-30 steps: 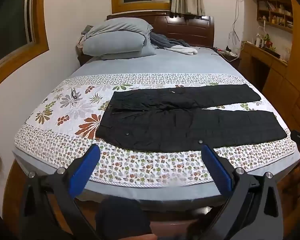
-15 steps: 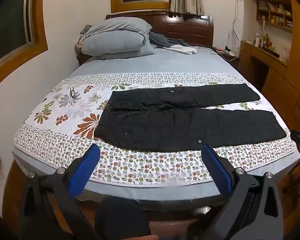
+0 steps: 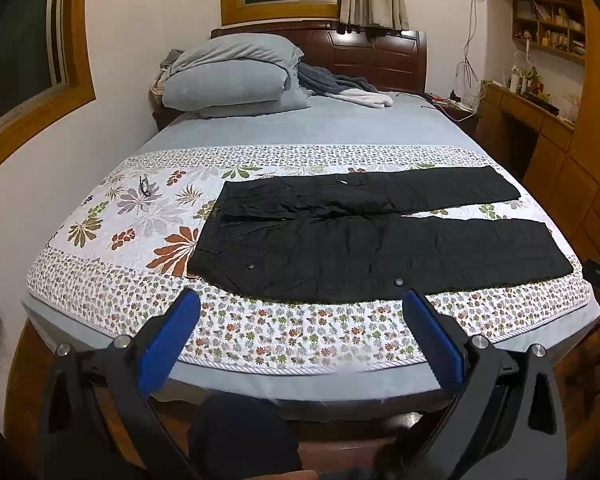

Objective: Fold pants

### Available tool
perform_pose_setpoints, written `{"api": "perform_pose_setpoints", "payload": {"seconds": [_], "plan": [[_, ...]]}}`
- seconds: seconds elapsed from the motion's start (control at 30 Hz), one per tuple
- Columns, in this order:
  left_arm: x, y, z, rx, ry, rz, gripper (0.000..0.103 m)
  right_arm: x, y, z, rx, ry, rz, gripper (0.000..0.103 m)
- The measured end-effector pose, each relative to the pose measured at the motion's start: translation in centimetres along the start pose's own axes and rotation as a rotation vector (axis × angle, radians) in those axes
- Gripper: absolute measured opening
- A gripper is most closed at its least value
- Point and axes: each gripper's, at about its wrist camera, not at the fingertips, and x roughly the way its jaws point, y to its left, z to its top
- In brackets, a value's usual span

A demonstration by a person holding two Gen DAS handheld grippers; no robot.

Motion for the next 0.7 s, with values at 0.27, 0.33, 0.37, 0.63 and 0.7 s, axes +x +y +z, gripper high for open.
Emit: {"api": "perform_pose_setpoints", "payload": {"seconds": [0.27, 0.33, 0.37, 0.63, 0.7], "plan": [[-0.1, -0.02, 0.03, 0.0, -0.005, 0.001, 0.101, -0.18, 0.07, 0.16, 0.0, -0.003, 0.001, 0.1], [-0.16, -0.16, 0.07, -0.001, -0.007, 0.004, 0.101, -0.24, 0.08, 0.19, -0.001, -0.006, 0.001, 0.1], [-0.19, -0.24, 0.05, 0.0, -0.007, 0.005, 0.101, -0.21, 0.05, 0.12, -0.002, -0.007, 0.002, 0.1], [-0.31, 0.0, -0.02, -0.003, -0.01, 0.013, 0.101, -0.17, 0.1, 0.03, -0.004, -0.003, 0.005, 0.1], [-0.32, 0.05, -0.04, -0.005, -0.01, 0.014, 0.101, -0.13, 0.13, 0.04, -0.005, -0.002, 0.005, 0.1]]}}
